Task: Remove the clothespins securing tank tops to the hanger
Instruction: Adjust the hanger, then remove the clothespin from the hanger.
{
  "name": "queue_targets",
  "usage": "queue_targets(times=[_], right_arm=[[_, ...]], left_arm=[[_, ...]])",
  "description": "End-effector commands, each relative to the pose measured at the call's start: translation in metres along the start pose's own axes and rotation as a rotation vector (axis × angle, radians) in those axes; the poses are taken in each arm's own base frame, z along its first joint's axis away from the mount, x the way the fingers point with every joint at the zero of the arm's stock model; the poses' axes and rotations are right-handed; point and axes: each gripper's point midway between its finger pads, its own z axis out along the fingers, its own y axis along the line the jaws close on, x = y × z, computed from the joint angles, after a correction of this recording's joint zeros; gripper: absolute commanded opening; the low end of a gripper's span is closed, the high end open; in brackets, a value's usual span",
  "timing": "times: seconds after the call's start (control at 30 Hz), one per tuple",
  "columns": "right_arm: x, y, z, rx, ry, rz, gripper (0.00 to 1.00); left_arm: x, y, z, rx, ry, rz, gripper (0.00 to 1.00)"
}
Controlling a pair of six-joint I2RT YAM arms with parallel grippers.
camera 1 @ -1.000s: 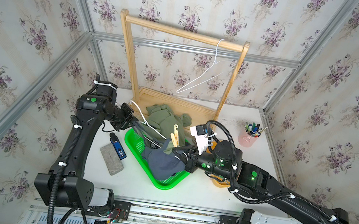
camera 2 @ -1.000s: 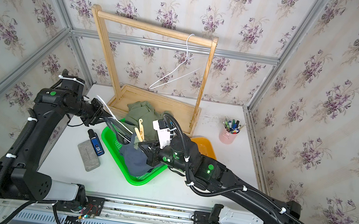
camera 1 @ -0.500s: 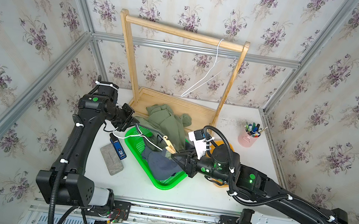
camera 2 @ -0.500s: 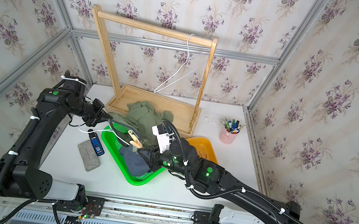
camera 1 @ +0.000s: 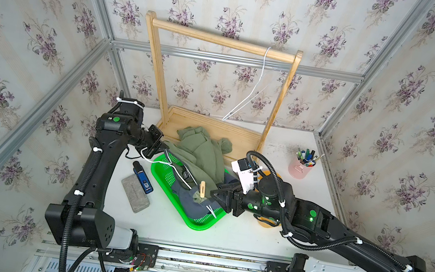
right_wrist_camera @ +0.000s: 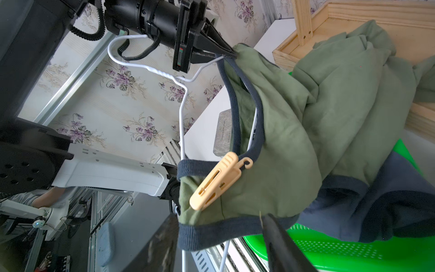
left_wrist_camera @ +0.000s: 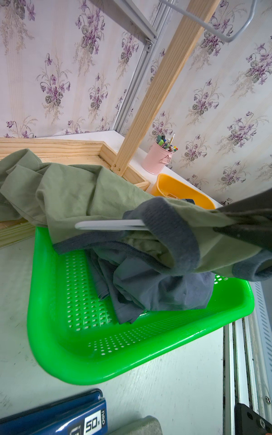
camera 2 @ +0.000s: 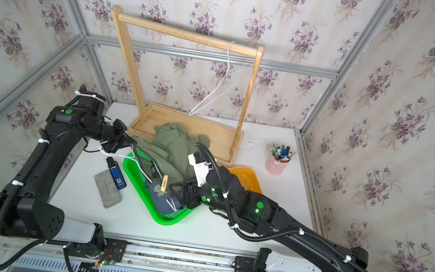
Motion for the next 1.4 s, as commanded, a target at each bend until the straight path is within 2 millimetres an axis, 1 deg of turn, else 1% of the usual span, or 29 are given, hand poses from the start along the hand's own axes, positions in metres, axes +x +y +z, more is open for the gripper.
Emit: queue_targets(times=[0.0, 0.1, 0.17, 0.23, 0.37, 0.5, 0.77, 0.93, 1.1, 1.2, 1.27, 1.33, 1.37], right_arm=[[0.000, 0.013, 0.010, -0.058, 0.028, 0.015, 0.59], [0.001, 0.022, 0.019, -0.114, 0.033, 0.068, 0.62], [0.001, 0.023, 0.020, -0.151, 0.012, 0.135, 0.68], [0.003, 0.019, 0.018, -0.170, 0.001, 0.199, 0.69], [0.001, 0.010, 0.009, -0.202, -0.029, 0.300, 0.73], [-0.002, 0.006, 0.008, -0.235, -0.024, 0.364, 0.74], [0.011, 0.019, 0.034, -0.339, 0.088, 0.454, 0.74], [0.016, 0.023, 0.047, -0.353, 0.145, 0.465, 0.74], [0.013, 0.032, 0.058, -0.406, 0.170, 0.475, 0.72], [0.011, 0.036, 0.061, -0.430, 0.171, 0.474, 0.66], [0.010, 0.038, 0.061, -0.439, 0.168, 0.468, 0.62], [0.008, 0.039, 0.060, -0.445, 0.161, 0.464, 0.60], [0.007, 0.040, 0.058, -0.448, 0.157, 0.462, 0.57]], left_arm=[[0.000, -0.003, -0.004, 0.008, -0.011, 0.007, 0.00], [-0.001, -0.004, -0.005, 0.009, -0.015, 0.015, 0.00], [-0.001, -0.005, -0.005, 0.011, -0.016, 0.027, 0.00], [-0.002, -0.008, -0.006, 0.022, -0.019, 0.048, 0.00], [-0.001, -0.015, -0.005, 0.064, -0.011, 0.089, 0.00], [0.000, -0.019, -0.005, 0.091, -0.008, 0.124, 0.00], [0.002, -0.026, -0.008, 0.139, -0.015, 0.170, 0.00], [0.004, -0.031, -0.011, 0.167, -0.023, 0.192, 0.00], [0.008, -0.029, -0.010, 0.173, -0.018, 0.194, 0.00], [0.010, -0.026, -0.009, 0.171, -0.017, 0.190, 0.00], [0.010, -0.024, -0.008, 0.169, -0.016, 0.189, 0.00], [0.011, -0.023, -0.009, 0.169, -0.019, 0.189, 0.00], [0.010, -0.022, -0.008, 0.167, -0.020, 0.188, 0.00]])
